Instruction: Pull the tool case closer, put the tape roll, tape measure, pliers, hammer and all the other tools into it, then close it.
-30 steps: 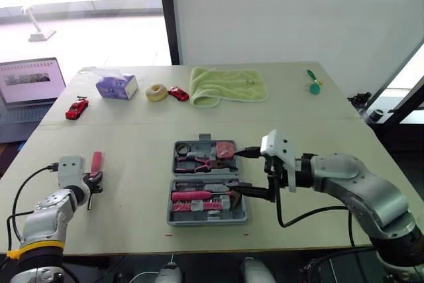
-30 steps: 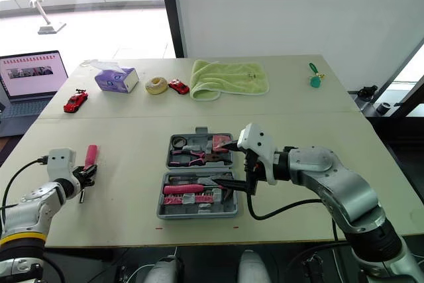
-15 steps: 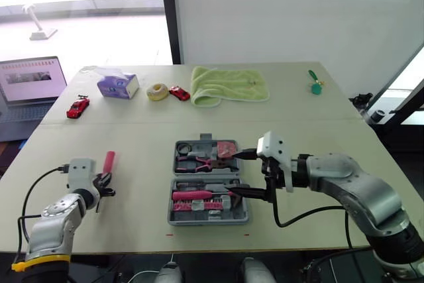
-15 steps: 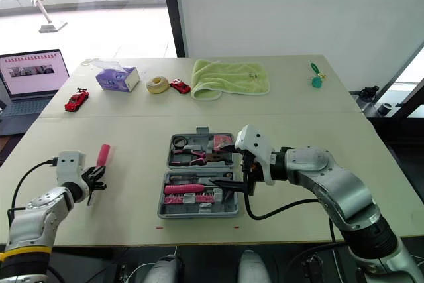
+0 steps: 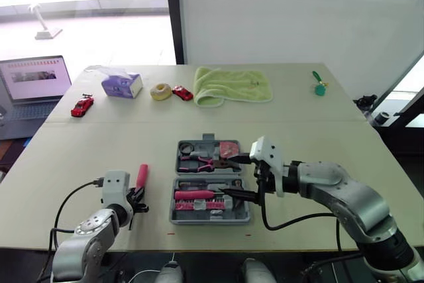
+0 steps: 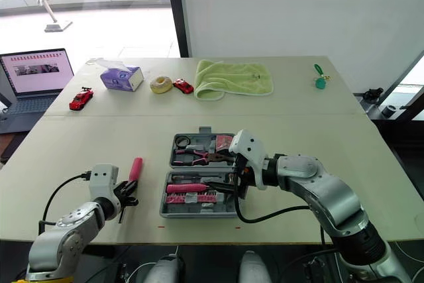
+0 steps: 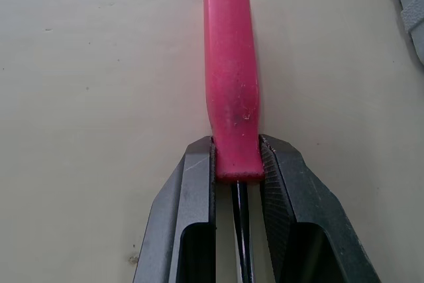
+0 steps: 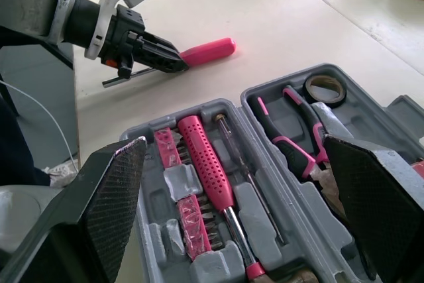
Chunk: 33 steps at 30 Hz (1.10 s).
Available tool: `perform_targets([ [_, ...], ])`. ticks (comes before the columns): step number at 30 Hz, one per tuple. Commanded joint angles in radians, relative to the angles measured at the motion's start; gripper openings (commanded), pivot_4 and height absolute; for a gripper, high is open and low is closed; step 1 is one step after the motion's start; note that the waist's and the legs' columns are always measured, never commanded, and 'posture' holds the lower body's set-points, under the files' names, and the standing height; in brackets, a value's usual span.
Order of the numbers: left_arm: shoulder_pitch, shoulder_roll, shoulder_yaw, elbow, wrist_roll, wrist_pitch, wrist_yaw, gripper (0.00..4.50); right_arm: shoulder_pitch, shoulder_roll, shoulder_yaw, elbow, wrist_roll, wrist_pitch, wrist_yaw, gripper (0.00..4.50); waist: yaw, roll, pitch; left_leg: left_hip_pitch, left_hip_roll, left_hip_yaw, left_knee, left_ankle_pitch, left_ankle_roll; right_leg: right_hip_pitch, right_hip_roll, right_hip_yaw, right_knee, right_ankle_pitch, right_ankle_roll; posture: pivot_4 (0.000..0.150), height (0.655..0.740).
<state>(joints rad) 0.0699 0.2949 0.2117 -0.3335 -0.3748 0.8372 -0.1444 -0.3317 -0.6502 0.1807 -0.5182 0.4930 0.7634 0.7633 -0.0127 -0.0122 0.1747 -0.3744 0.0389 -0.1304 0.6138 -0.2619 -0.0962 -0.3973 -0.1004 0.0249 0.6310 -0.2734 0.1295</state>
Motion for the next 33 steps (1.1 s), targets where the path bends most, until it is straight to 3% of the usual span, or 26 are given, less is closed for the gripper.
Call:
perform_targets([
  [1,0.017,-0.01,-0.006,0.059,0.016,-0.01,-0.006,0.9,-0.002,0.006,-0.023,-0.047,0.009,0.0,-0.016,4.5,0.0,0.002,-0.001,0.0,0.0,0.0,0.0,0.0,0.0,0.0,0.0,0.0,0.0,0.0,0.0,0.15,0.74],
  [8,0.01,-0.023,0.003,0.066,-0.003,-0.011,-0.029,4.34,0.005,0.001,-0.052,-0.054,0.021,0.014,-0.038,4.5,-0.002,0.005,-0.003,0.001,0.0,0.0,0.0,0.0,0.0,0.001,0.0,0.0,0.0,0.0,-0.001,0.15,0.74],
  [10,0.0,-0.001,0.028,0.019,-0.023,0.021,-0.034,4.43,0.007,0.001,-0.057,-0.056,0.02,0.017,-0.041,4.5,-0.006,0.006,-0.003,0.001,0.0,0.0,0.0,0.0,0.0,0.0,0.0,0.0,0.0,0.0,-0.001,0.15,0.74],
  [13,-0.023,0.112,0.078,-0.105,-0.082,0.133,-0.088,4.43,0.013,0.006,-0.066,-0.059,0.025,0.023,-0.048,4.5,-0.008,0.003,-0.002,0.001,0.0,0.0,-0.001,0.0,0.0,-0.001,0.0,0.0,0.001,0.0,0.0,0.15,0.74],
  [16,-0.109,0.328,0.218,-0.219,-0.254,0.384,-0.202,4.43,0.021,0.02,-0.085,-0.066,0.036,0.03,-0.065,4.5,-0.005,-0.002,0.002,-0.002,0.0,-0.001,-0.001,0.0,0.0,-0.004,0.001,0.0,0.001,0.0,0.0,0.15,0.74],
  [19,-0.192,0.686,0.239,-0.147,-0.334,0.452,-0.457,4.43,0.021,0.031,-0.087,-0.061,0.034,0.026,-0.083,4.5,-0.002,-0.005,0.006,-0.004,0.0,-0.002,0.0,0.0,0.0,-0.005,0.001,-0.001,0.002,0.0,-0.001,0.15,0.74],
  [21,-0.185,0.89,0.152,-0.034,-0.256,0.247,-0.687,4.43,0.009,0.051,-0.084,-0.052,0.033,0.028,-0.1,4.5,-0.006,-0.004,0.008,-0.004,0.0,0.0,-0.001,0.0,0.0,-0.005,0.0,0.001,0.0,0.001,-0.002,0.15,0.74],
  [24,-0.246,1.006,-0.022,0.181,-0.057,-0.313,-1.01,4.43,-0.001,0.074,-0.081,-0.046,0.036,0.03,-0.115,4.5,-0.006,0.007,0.013,-0.005,0.0,0.003,-0.002,0.0,0.0,-0.008,0.0,0.002,-0.001,0.001,-0.003,0.15,0.74],
  [26,-0.391,0.977,-0.152,0.384,0.081,-0.783,-1.215,4.43,-0.008,0.087,-0.073,-0.042,0.03,0.029,-0.124,4.5,-0.001,0.007,0.014,-0.008,0.001,0.003,-0.004,0.0,0.0,-0.012,0.0,0.001,0.0,0.001,-0.003,0.15,0.74],
  [29,-0.753,0.888,-0.466,0.683,0.336,-1.357,-1.432,4.43,0.0,0.107,-0.079,-0.055,0.03,0.026,-0.147,4.5,0.015,0.005,0.015,-0.015,0.004,0.003,-0.002,0.001,-0.002,-0.017,0.003,-0.001,0.0,0.002,-0.004,0.15,0.74],
  [31,-0.905,0.857,-0.634,0.846,0.474,-1.676,-1.47,4.43,0.01,0.114,-0.086,-0.066,0.032,0.027,-0.161,4.5,0.015,0.004,0.015,-0.019,0.004,0.002,-0.001,0.005,-0.008,-0.019,0.003,-0.002,-0.001,0.005,-0.004,0.15,0.74],
  [33,-0.997,0.81,-0.718,0.986,0.536,-1.857,-1.47,4.43,0.014,0.125,-0.084,-0.071,0.029,0.029,-0.173,4.5,0.005,0.003,0.015,-0.019,0.003,0.004,0.0,0.006,-0.01,-0.018,0.003,0.001,-0.003,0.006,-0.002,0.15,0.74],
])
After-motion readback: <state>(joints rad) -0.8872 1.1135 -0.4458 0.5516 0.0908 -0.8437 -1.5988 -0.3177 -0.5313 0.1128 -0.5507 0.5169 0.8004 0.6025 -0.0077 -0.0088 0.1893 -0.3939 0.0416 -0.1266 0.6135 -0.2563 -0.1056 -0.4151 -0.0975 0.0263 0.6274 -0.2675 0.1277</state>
